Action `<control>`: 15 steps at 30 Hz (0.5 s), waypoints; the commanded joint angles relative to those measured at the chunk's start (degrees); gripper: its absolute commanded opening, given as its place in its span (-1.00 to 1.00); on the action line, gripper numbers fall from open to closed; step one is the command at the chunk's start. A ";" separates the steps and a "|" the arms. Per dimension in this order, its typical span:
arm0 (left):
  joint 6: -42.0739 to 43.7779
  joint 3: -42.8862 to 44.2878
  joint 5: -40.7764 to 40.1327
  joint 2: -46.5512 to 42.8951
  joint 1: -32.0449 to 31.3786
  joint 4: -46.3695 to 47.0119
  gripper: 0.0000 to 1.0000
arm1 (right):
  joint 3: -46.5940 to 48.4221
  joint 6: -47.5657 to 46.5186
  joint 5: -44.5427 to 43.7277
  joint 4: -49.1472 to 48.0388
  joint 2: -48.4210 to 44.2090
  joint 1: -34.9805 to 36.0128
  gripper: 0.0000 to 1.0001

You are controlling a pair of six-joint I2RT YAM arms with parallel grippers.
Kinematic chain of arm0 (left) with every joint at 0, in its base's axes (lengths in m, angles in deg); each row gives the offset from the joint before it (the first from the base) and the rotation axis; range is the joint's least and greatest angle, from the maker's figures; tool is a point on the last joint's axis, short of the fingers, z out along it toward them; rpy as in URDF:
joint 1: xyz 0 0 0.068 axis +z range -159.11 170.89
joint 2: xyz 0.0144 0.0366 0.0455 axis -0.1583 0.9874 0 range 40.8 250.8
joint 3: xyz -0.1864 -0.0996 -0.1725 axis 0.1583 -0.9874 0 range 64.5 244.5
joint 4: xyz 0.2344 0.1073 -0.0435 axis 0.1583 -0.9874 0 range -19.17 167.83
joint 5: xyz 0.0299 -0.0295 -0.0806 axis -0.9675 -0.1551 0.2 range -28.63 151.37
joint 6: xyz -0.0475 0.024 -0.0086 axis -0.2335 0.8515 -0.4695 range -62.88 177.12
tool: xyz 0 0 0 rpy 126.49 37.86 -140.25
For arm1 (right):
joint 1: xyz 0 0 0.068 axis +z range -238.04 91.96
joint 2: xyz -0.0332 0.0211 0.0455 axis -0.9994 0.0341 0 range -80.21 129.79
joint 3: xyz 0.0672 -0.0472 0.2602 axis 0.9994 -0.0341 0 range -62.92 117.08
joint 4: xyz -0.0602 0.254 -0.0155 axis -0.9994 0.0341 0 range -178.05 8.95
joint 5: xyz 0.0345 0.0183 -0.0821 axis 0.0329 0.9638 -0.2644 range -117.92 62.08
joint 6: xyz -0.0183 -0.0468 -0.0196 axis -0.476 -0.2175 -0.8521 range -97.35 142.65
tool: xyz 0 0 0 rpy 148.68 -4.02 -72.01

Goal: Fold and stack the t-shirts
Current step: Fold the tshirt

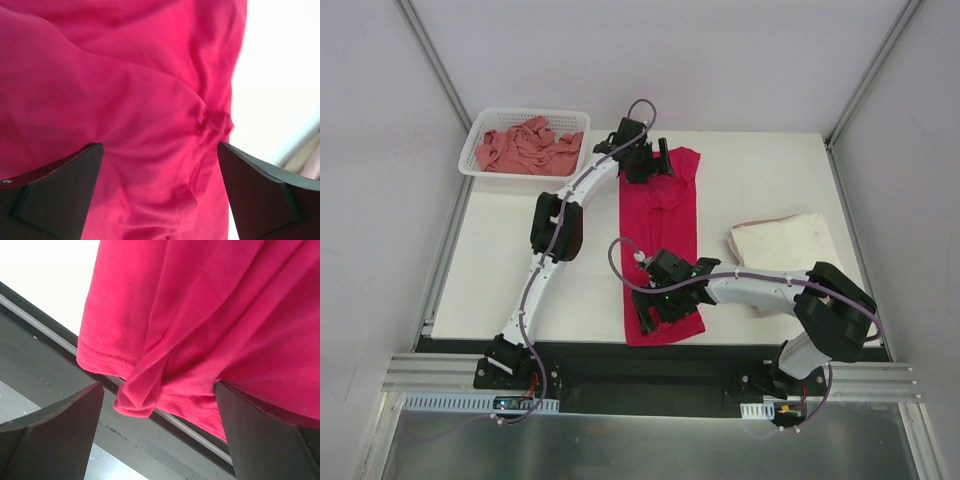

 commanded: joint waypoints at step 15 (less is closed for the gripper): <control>-5.18 0.06 3.37 -2.91 2.39 8.62 0.99 | -4.93 6.92 -18.82 2.55 -28.20 0.30 0.94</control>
